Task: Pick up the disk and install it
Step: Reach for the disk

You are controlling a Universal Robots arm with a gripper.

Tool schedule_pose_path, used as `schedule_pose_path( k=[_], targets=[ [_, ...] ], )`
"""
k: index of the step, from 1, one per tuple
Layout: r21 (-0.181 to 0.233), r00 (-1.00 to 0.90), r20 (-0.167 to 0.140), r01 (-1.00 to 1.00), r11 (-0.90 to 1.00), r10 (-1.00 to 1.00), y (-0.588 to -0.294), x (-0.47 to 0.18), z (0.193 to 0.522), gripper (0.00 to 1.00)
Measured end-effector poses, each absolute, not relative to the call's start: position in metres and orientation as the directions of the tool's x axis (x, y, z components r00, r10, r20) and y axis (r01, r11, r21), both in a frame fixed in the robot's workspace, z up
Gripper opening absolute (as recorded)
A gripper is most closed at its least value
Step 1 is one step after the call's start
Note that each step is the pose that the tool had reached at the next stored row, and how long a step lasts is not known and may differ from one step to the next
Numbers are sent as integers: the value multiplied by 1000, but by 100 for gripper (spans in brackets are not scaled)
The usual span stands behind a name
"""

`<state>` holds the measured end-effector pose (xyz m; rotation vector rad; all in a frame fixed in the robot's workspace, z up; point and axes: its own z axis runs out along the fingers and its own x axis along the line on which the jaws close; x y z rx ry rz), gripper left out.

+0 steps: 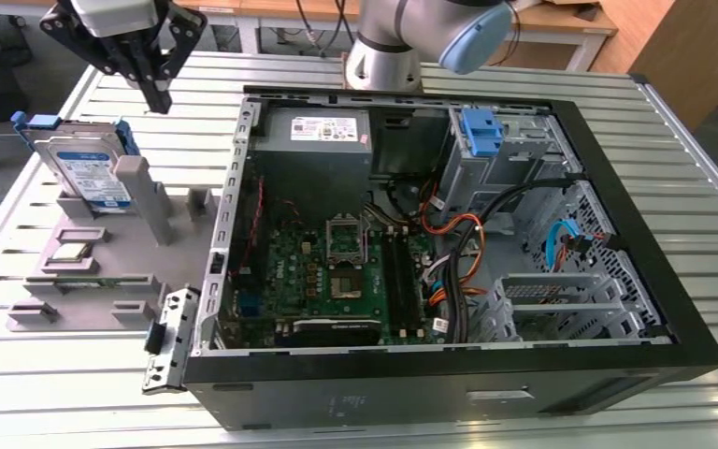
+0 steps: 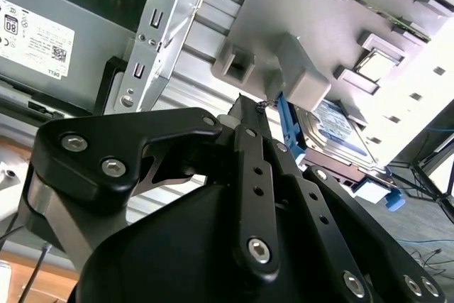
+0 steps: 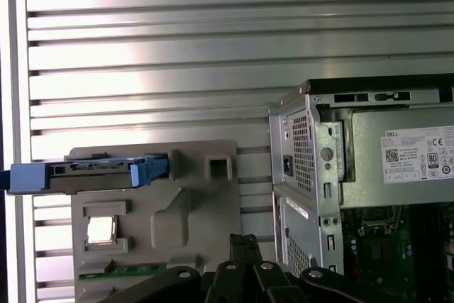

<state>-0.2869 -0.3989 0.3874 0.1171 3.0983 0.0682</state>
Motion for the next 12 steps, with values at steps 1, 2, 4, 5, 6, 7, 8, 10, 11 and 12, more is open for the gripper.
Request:
schedule_pose_path(
  k=[1,2,4,5,6,7,8,10,11,12],
  targets=[
    [45,-996,-39,75,996,76,-399,-289,387,10],
    [45,-996,-39,75,996,76,-399,-290,387,10],
    [45,-996,-39,75,996,76,-399,-293,387,10],
    [45,-996,-39,75,996,76,-399,-295,386,10],
    [45,-996,-38,75,996,76,-399,-296,386,10],
    [45,-996,-39,75,996,76,-399,-298,386,10],
    [45,-996,-39,74,996,76,-399,-299,386,10],
    [45,-996,-39,74,996,76,-399,-303,385,10],
    [45,-996,-39,74,996,76,-399,-305,385,10],
    [45,-996,-39,74,996,76,-399,-307,385,10]
  ],
)
